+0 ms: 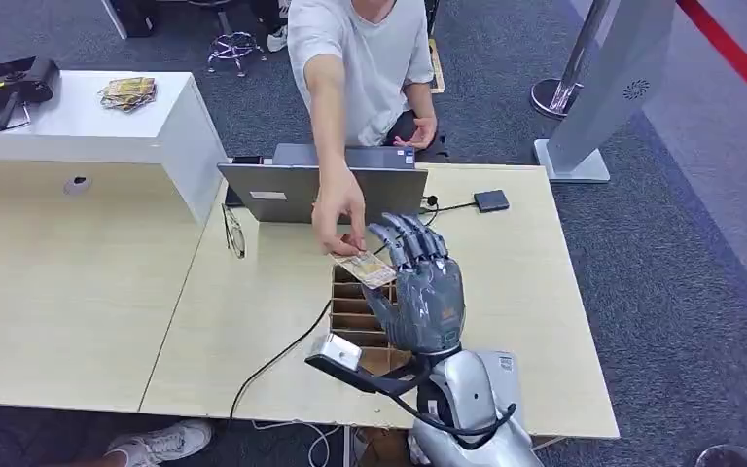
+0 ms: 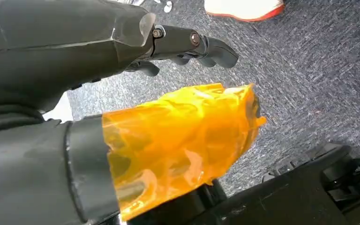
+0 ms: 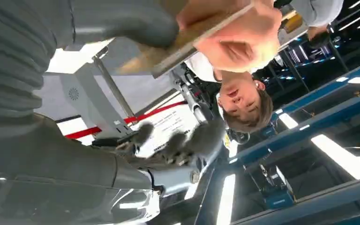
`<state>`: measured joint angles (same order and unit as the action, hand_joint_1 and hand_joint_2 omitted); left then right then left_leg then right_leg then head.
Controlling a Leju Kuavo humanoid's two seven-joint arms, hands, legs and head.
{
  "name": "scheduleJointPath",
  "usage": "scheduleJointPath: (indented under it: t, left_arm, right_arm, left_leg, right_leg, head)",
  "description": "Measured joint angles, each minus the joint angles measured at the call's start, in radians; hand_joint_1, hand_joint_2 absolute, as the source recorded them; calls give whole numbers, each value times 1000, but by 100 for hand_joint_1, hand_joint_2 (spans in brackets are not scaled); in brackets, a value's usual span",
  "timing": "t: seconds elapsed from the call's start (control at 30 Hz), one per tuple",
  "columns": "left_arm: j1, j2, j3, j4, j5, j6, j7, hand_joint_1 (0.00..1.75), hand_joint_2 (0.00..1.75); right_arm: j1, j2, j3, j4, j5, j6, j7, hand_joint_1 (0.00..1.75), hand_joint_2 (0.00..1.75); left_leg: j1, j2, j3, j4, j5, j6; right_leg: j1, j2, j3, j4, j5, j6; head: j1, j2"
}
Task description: Pass the card to the sensor for recognition and then transmit it.
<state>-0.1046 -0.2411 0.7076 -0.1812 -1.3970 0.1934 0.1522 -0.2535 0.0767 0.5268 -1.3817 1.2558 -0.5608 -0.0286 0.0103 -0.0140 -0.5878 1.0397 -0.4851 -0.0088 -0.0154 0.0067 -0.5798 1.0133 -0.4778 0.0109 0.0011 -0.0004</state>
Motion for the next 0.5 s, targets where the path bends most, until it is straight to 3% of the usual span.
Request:
scheduleJointPath:
  t: [0.5]
  left_arm:
    - [1, 0, 1, 0, 6, 0, -1, 0, 0]
  right_arm:
    - [0, 0, 0, 0, -20, 10, -16, 175, 175]
  left_leg:
    - [0, 0, 0, 0, 0, 0]
  right_leg:
    - [0, 0, 0, 0, 0, 0]
  head:
    - [0, 0]
